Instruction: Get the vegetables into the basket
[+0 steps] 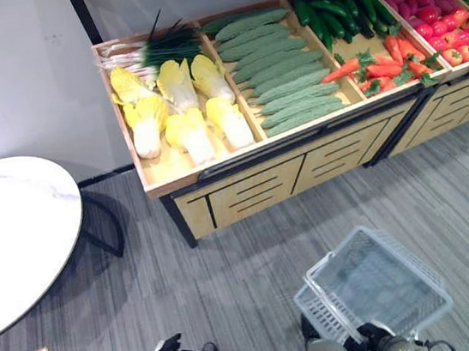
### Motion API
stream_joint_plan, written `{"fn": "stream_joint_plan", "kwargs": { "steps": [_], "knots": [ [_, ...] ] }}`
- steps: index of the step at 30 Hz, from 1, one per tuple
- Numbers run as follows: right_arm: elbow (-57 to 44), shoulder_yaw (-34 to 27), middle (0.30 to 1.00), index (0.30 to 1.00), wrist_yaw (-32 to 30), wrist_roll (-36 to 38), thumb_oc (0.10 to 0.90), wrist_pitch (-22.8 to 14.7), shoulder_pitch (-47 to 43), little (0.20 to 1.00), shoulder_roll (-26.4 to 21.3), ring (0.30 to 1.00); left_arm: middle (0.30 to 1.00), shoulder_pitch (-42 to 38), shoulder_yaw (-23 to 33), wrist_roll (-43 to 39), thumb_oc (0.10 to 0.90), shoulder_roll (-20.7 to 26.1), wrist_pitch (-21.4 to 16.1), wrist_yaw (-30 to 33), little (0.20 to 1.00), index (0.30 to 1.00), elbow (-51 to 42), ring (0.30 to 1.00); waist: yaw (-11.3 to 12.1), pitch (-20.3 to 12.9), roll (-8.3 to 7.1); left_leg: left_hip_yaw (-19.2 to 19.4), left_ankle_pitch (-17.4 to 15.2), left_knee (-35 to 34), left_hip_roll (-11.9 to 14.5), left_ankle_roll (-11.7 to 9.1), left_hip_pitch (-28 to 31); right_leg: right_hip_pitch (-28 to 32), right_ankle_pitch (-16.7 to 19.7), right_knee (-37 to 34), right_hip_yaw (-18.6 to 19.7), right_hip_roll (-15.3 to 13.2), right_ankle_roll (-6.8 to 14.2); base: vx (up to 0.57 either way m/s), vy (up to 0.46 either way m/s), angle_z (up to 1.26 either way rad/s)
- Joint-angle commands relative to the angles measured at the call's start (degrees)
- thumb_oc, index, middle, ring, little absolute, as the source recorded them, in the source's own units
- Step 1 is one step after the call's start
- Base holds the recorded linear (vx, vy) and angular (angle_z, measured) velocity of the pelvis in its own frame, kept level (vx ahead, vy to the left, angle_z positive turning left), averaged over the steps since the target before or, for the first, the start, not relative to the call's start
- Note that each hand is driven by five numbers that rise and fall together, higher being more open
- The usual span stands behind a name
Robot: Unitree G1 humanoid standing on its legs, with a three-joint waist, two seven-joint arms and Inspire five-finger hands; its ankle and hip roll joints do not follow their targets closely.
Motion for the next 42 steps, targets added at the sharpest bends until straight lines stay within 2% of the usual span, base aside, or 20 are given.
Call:
{"fn": "stream_joint_plan", "kwargs": {
  "steps": [1,4,6,8,10,11,14,16,17,20,23,28,31,34,35,36,38,40,41,42],
  "knots": [
    [0.7,0.7,0.3,0.3,1.5,-0.6,0.4,-1.0,-0.3,0.3,2.0,0.3,1.0,-2.1,-0.9,1.6,0.9,0.7,-0.3,0.1,1.0,1.0,2.1,1.0,0.6,0.3,-1.54,-2.5,-3.0,0.6,-0.2,-1.2,1.9,-4.6,-4.6,8.1,4.4,-3.4,2.9,0.01,-0.223,0.42],
    [1.3,0.7,0.3,0.3,0.6,-0.7,0.4,-1.2,-0.6,0.3,1.4,0.3,1.0,-2.6,-1.3,0.5,0.9,-0.4,-0.1,0.4,1.0,1.0,1.9,1.0,1.1,-0.3,-0.58,-5.1,-1.8,2.7,1.2,-2.1,0.0,-2.5,-6.8,9.5,1.4,-2.8,1.6,0.01,-0.208,0.53],
    [1.6,0.5,0.3,0.3,0.4,-0.8,0.4,-1.2,-0.5,0.3,1.2,0.3,1.0,-2.7,-1.6,0.6,0.9,-0.6,-0.1,0.4,1.0,1.0,1.8,1.0,0.9,-0.3,-0.39,-5.2,-1.3,3.4,1.5,-2.5,-0.9,-1.7,-7.1,9.5,0.0,-2.9,1.4,-0.01,-0.095,0.62],
    [1.8,-0.1,0.3,0.3,0.2,-0.6,0.4,-1.2,-0.2,0.3,0.7,0.3,1.0,-3.2,-1.8,0.0,0.9,-1.0,-0.1,0.5,1.0,1.0,1.3,1.0,0.4,-0.5,-0.28,-3.0,-0.3,4.6,1.8,-2.8,-2.0,0.0,-7.3,9.2,-2.6,-3.6,1.1,-0.04,-0.098,0.49],
    [2.1,-0.5,0.3,0.3,0.1,-0.8,0.4,-1.2,0.1,0.3,0.2,0.3,1.0,-3.4,-1.8,-0.9,0.9,-1.4,-0.4,0.6,1.0,1.0,-0.2,1.0,0.1,-0.6,-0.06,1.3,0.6,5.4,2.4,-2.9,-2.4,1.1,-7.5,9.1,-4.8,-4.1,0.9,-0.06,-0.056,0.69],
    [2.6,-0.5,0.3,0.3,-0.2,-1.0,0.4,-1.2,0.0,0.3,-0.1,0.3,1.0,-3.3,-2.0,-1.8,0.9,-1.5,-1.2,0.6,1.0,1.0,-2.6,1.0,0.3,-1.2,0.58,1.3,0.7,4.8,2.3,-3.0,-1.9,1.4,-8.0,9.4,-5.3,-3.7,0.6,-0.02,-0.024,0.66],
    [2.7,-0.5,0.3,0.3,-0.4,-1.3,0.4,-1.2,0.2,0.3,0.0,0.3,1.0,-3.3,-2.3,-1.9,0.9,-1.2,-1.5,1.1,1.0,1.0,-4.5,1.0,0.3,-1.8,1.01,1.5,0.6,4.1,2.3,-2.9,-1.1,1.7,-8.3,9.6,-5.7,-3.5,0.6,0.04,0.002,0.33],
    [3.1,-1.3,0.3,0.3,-1.0,-1.2,0.4,-1.4,0.3,0.3,-0.2,0.3,1.0,-3.4,-3.0,-3.3,0.9,-0.5,-2.8,1.2,1.0,1.0,-11.8,1.0,0.5,-2.1,1.42,1.4,0.6,3.3,2.1,-2.9,-0.4,2.4,-8.3,9.3,-6.1,-3.7,0.8,0.0,0.035,0.34],
    [3.1,-1.3,0.3,0.3,-1.0,-1.2,0.4,-1.4,0.3,0.3,-0.1,0.3,1.0,-3.3,-3.0,-3.3,0.9,-0.5,-2.7,1.1,1.0,1.0,-12.0,1.0,0.5,-2.1,1.41,1.4,0.6,3.3,2.1,-2.9,-0.4,2.5,-8.3,9.3,-6.1,-3.7,0.8,-0.01,0.043,0.17],
    [1.4,-1.9,0.3,0.3,-1.0,-1.1,0.4,-1.8,0.4,0.3,-0.5,0.3,1.0,-1.7,-3.4,-3.4,0.9,2.6,-4.6,1.2,1.0,1.0,-25.6,1.0,0.7,-1.9,1.6,1.2,0.2,2.8,1.7,-2.8,0.3,2.9,-7.7,8.7,-6.1,-4.1,1.1,-0.01,0.052,0.08],
    [-0.5,-2.9,0.3,0.3,-0.4,-2.1,0.4,-2.3,0.9,0.3,-0.8,0.3,1.0,2.2,0.4,-4.6,0.9,7.4,-6.3,0.2,1.0,1.0,-40.6,1.0,0.9,-1.7,1.21,1.3,-0.2,2.2,1.4,-2.9,1.3,3.1,-6.8,8.0,-5.6,-4.5,1.6,0.0,0.054,0.04],
    [-1.2,-2.8,0.3,0.3,0.4,-2.9,0.4,-2.5,1.1,0.3,-0.2,0.3,1.0,3.3,4.3,-2.6,0.9,11.8,-7.1,0.3,1.0,1.0,-50.6,1.0,1.0,-2.4,0.8,2.3,-0.6,1.0,1.1,-2.9,2.7,3.3,-6.3,7.3,-4.7,-4.7,2.0,0.03,0.034,-0.08],
    [-1.5,-2.4,0.3,0.3,1.1,-3.4,0.4,-2.7,1.5,0.3,0.1,0.3,1.0,1.4,6.9,1.8,0.9,17.4,-7.9,1.1,1.0,1.0,-59.7,1.0,0.9,-3.0,0.94,2.6,-1.1,0.7,1.0,-3.1,3.5,3.5,-6.0,6.5,-4.2,-4.8,2.2,0.03,0.024,-0.14],
    [-1.7,-0.9,0.3,0.3,1.5,-3.9,0.4,-3.0,1.5,0.3,0.5,0.3,1.0,-3.6,8.0,8.7,0.9,24.0,-8.7,4.3,1.0,1.0,-63.7,1.0,0.4,-3.6,1.0,3.3,-1.5,0.3,0.9,-3.3,4.3,3.9,-5.7,5.7,-3.7,-4.7,2.4,0.03,0.015,-0.14],
    [-2.0,-0.4,0.3,0.3,1.7,-4.0,0.4,-3.2,1.6,0.3,0.4,0.3,1.0,-5.6,8.0,11.5,0.9,26.7,-9.1,5.0,1.0,1.0,-65.1,1.0,0.2,-3.8,1.2,3.5,-1.5,0.2,0.9,-3.4,4.5,3.9,-5.7,5.5,-3.6,-4.7,2.5,0.04,0.009,-0.09],
    [-2.4,0.4,0.3,0.3,1.8,-4.3,0.4,-3.5,1.8,0.3,0.1,0.3,1.0,-9.0,7.2,15.3,0.9,31.9,-9.5,5.7,1.0,1.0,-65.5,1.0,-0.3,-3.9,1.48,3.8,-2.0,0.2,0.9,-3.6,5.1,4.3,-5.9,5.4,-3.3,-4.6,2.7,0.04,0.011,-0.08],
    [-2.6,1.7,0.3,0.3,1.8,-4.6,0.4,-4.1,2.3,0.3,-0.1,0.3,1.0,-14.3,4.7,19.2,0.9,37.1,-10.0,8.4,1.0,1.0,-64.6,1.0,-0.9,-4.3,1.69,4.3,-1.7,0.0,0.9,-3.8,5.2,4.1,-5.6,5.1,-2.7,-4.6,2.7,0.03,0.004,-0.17],
    [-3.7,4.2,0.3,0.3,1.6,-5.8,0.4,-5.4,3.5,0.3,-1.4,0.3,1.0,-25.5,-3.9,28.7,0.9,48.2,-10.4,11.1,1.0,1.0,-61.5,1.0,-3.3,-4.7,3.25,5.2,-2.0,0.0,1.0,-4.2,5.8,4.0,-5.5,4.7,-1.7,-4.2,3.0,0.03,-0.001,-0.12],
    [-3.7,3.9,0.3,0.3,1.6,-5.8,0.4,-5.4,3.5,0.3,-1.1,0.3,1.0,-26.7,-5.0,28.7,0.9,48.2,-10.5,11.3,1.0,1.0,-60.8,1.0,-3.0,-4.7,2.97,5.2,-1.7,0.0,1.0,-4.2,5.5,3.7,-5.2,4.7,-1.7,-4.2,2.9,0.02,-0.003,-0.15],
    [-3.8,4.7,0.3,0.3,1.6,-6.3,0.4,-5.8,3.9,0.3,-1.5,0.3,1.0,-30.0,-8.2,30.7,0.9,50.4,-10.5,11.8,1.0,1.0,-59.6,1.0,-3.7,-4.8,3.53,5.6,-1.6,0.0,1.0,-4.4,5.4,3.5,-5.0,4.5,-1.4,-4.2,3.0,-0.01,0.0,-0.2]
  ]
}}
